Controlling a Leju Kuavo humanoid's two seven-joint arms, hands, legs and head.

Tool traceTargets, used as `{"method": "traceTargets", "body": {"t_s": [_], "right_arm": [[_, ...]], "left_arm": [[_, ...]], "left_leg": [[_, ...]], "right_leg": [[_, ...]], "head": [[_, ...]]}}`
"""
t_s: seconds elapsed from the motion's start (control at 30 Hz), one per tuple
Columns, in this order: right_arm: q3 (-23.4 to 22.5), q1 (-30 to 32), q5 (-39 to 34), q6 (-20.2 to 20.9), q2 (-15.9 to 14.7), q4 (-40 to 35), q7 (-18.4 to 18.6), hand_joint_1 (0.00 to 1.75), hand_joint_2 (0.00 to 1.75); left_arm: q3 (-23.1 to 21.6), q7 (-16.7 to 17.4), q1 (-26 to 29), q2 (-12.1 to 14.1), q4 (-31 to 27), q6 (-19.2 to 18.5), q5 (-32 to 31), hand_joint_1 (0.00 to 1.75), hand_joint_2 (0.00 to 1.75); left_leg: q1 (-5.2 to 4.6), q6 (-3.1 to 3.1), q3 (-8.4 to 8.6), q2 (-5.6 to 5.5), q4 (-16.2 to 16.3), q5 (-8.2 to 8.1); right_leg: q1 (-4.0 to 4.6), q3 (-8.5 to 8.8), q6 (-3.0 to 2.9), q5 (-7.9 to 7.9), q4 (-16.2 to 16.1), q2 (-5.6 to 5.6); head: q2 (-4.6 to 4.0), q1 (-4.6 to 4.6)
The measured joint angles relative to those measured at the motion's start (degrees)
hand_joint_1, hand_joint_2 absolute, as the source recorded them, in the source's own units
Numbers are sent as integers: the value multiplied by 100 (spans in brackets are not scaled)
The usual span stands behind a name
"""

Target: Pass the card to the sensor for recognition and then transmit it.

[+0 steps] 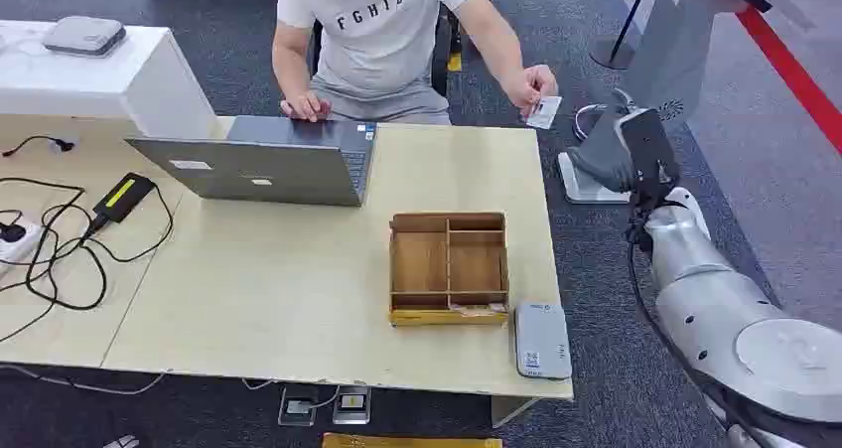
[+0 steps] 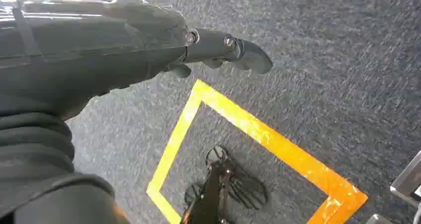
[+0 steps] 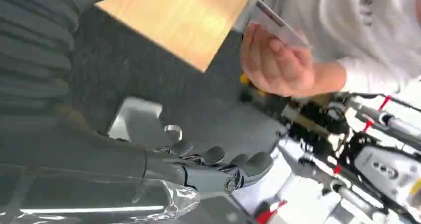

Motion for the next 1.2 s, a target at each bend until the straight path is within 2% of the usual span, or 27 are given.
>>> {"method": "traceTargets", "body": {"t_s": [0.03, 0.07, 0.1, 0.13, 0.17, 0.2, 0.23, 0.27, 0.3, 0.33, 0.4, 0.43, 0.5, 0.53, 0.6, 0.73, 0.87, 1.2], "right_arm": [[185, 36, -4, -369, 70, 0, 2, 0, 175], [411, 98, -152, -552, 125, -17, 102, 0, 175], [697, 394, -546, -382, 74, -132, 473, 0, 175], [1126, 865, -1174, 34, -35, -364, 977, 0, 175], [1742, 1477, -2164, 523, -315, -752, 1795, 0, 175], [2376, 2003, -3259, 774, -673, -1161, 2838, 0, 175], [3070, 2417, -4281, 694, -1028, -1698, 3500, 0, 175], [3727, 2606, -5096, 514, -1315, -2377, 4013, 0, 175], [4324, 2710, -5635, 399, -1533, -3205, 4149, 0, 175], [4899, 2734, -6077, 351, -1617, -4136, 3933, 0, 175], [5886, 2760, -5697, 318, -1413, -5219, 3687, 0, 175], [6315, 2856, -5323, 297, -1342, -5549, 3687, 0, 175], [7103, 3136, -5042, 264, -1359, -6003, 3718, 0, 175], [7352, 3247, -5012, 257, -1414, -6230, 3718, 0, 175], [7794, 3240, -4999, 242, -1458, -6771, 3731, 0, 175], [8352, 3284, -4999, 229, -1499, -7221, 3762, 0, 175], [8689, 3287, -4999, 227, -1558, -7551, 3775, 0, 175], [9095, 3288, -5001, 227, -1700, -7816, 3792, 0, 175]], "left_arm": [[0, 9, 0, -11, 0, 9, 15, 0, 0], [0, 20, -7, -20, 0, 26, 44, 0, 0], [0, 29, -5, -26, 0, 59, 64, 0, 0], [0, 46, 1, -31, 0, 88, 79, 0, 0], [-2, 76, 5, -42, -4, 105, 112, 0, 0], [-2, 92, 18, -48, -4, 125, 120, 0, 0], [-2, 105, 38, -55, -4, 133, 138, 0, 0], [-2, 107, 86, -51, 0, 162, 155, 0, 0], [-4, 114, 110, -44, 9, 175, 164, 0, 0], [-4, 120, 114, -33, 20, 179, 168, 0, 0], [-4, 122, 22, -9, 24, 175, 168, 0, 0], [-4, 123, -50, -11, 24, 175, 168, 0, 0], [-18, 122, -204, -85, 2, 160, 166, 0, 0], [-22, 123, -196, -99, -7, 162, 164, 0, 0], [-22, 123, -105, -79, -4, 168, 166, 0, 0], [-24, 127, -10, -99, 4, 170, 160, 0, 0], [-26, 127, -6, -101, 4, 170, 160, 0, 0], [-48, 131, -5, -105, 4, 166, 136, 0, 0]], "left_leg": [[0, 0, 1, 1, 0, 0], [0, -1, 25, 4, 4, -1], [4, -10, 52, 26, 4, -14], [23, 0, 109, 33, 3, -27], [45, 22, 141, -3, 9, -40], [43, 27, 116, -57, 23, -44], [5, 38, 40, -81, 29, -33], [-33, 35, -60, -63, 29, -21], [-70, 33, -193, 20, 31, -20], [-84, 22, -192, 139, 29, -38], [-63, 12, -75, 300, 27, -104], [-50, 10, -11, 299, 28, -110], [-26, 25, 23, 155, 32, -100], [-25, 19, 9, 89, 33, -88], [-21, 2, 43, 44, 34, -58], [-11, -2, 26, -6, 36, -54], [-11, -3, 23, -7, 35, -55], [-11, -3, 26, -6, 35, -53]], "right_leg": [[0, 0, 0, 0, 0, 1], [2, -21, -3, -7, -8, 4], [9, -14, -13, -14, -26, 31], [37, 55, -8, -31, -66, 52], [40, 134, 1, -33, -91, 60], [31, 151, 3, -35, -81, 45], [-15, 98, 22, -22, -40, 16], [-57, 7, 42, -6, 29, 39], [-102, -84, 51, 12, 91, 117], [-111, -124, 52, 19, 90, 225], [-87, -78, 38, 14, 42, 370], [-72, -35, 31, -8, 36, 364], [-42, 55, 40, -50, 33, 218], [-42, 59, 33, -56, 34, 146], [-38, 19, 24, -49, 43, 112], [-26, 17, 16, -54, 43, 62], [-27, 17, 16, -55, 43, 63], [-27, 20, 16, -53, 42, 65]], "head": [[0, -4], [0, -2], [0, -11], [0, -70], [0, -99], [0, -29], [0, 53], [0, 96], [2, 107], [0, 105], [0, 90], [0, 61], [0, 17], [0, 35], [0, 39], [0, 42], [0, 37], [0, 37]]}}
